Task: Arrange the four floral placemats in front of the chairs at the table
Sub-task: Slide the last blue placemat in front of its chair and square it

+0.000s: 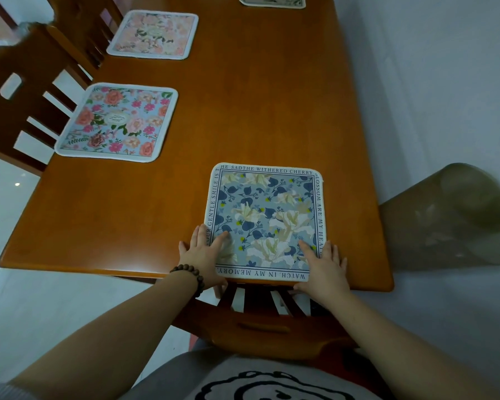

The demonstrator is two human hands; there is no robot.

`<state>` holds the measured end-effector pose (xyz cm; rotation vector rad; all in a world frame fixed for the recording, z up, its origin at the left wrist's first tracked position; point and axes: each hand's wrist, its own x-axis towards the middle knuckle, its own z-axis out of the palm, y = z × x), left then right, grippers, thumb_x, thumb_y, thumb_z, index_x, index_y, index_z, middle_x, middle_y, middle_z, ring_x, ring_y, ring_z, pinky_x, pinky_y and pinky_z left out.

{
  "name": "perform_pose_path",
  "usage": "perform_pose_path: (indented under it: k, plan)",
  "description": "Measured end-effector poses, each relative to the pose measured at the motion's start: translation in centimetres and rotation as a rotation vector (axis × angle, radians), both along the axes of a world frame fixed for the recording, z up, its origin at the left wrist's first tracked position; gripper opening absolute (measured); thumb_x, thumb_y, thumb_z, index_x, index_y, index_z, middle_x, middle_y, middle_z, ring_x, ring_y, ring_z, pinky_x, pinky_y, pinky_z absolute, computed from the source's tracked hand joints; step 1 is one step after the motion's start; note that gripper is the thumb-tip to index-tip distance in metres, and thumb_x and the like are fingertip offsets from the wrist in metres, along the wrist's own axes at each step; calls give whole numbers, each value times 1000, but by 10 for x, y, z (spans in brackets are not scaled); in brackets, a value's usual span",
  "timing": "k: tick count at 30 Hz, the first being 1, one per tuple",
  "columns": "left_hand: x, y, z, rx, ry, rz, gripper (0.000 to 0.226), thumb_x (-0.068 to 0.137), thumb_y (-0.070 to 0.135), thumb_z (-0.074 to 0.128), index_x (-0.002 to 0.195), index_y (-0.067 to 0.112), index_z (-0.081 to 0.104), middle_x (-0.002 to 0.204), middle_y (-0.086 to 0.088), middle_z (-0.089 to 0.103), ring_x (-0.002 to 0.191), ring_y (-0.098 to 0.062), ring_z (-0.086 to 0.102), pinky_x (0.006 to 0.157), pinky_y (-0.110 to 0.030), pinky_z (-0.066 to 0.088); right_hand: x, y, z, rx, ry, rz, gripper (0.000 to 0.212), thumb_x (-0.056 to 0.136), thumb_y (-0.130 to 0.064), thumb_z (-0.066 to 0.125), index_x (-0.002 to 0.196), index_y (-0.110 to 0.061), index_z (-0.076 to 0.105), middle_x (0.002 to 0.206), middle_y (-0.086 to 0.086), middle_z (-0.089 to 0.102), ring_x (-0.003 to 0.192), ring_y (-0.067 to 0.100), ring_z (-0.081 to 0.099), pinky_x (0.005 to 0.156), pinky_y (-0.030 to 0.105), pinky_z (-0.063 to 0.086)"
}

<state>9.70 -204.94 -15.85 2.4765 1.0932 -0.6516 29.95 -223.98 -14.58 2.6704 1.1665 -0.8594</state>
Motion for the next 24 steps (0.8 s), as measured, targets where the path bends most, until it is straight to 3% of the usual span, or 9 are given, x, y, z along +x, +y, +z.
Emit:
perform_pose_path:
  k: [10,17,20,24]
  plan:
    - [-1,1,-4,34,3,-20,125,55,62,80,146,42,-3,157,-14,-13,144,-30,-12,112,-61,7,-4,3,2,-37,-60,7,109,73,-55,73,150,-32,0,154,27,3,143,43,0,113,58,5]
    - [2,-1,3,0,71,-58,126,59,73,70,146,38,-14,155,-18,-21,142,-31,-18,113,-58,5,-1,3,4,-31,-15,22,114,70,-57,74,150,-33,-3,156,17,-21,141,42,-18,110,63,-1]
    - [4,-4,10,3,70,-33,115,67,79,57,148,37,-12,156,-17,-20,144,-31,-14,115,-56,6,2,4,6,-20,3,36,108,73,-66,65,151,-31,-1,157,15,-20,142,36,-21,111,62,-3]
    - [8,-10,18,44,-5,27,103,75,74,51,150,32,-6,159,-10,-3,145,-29,-5,114,-56,9,6,4,11,30,22,25,86,85,-68,46,151,-31,7,159,14,-13,143,33,-18,112,60,-4]
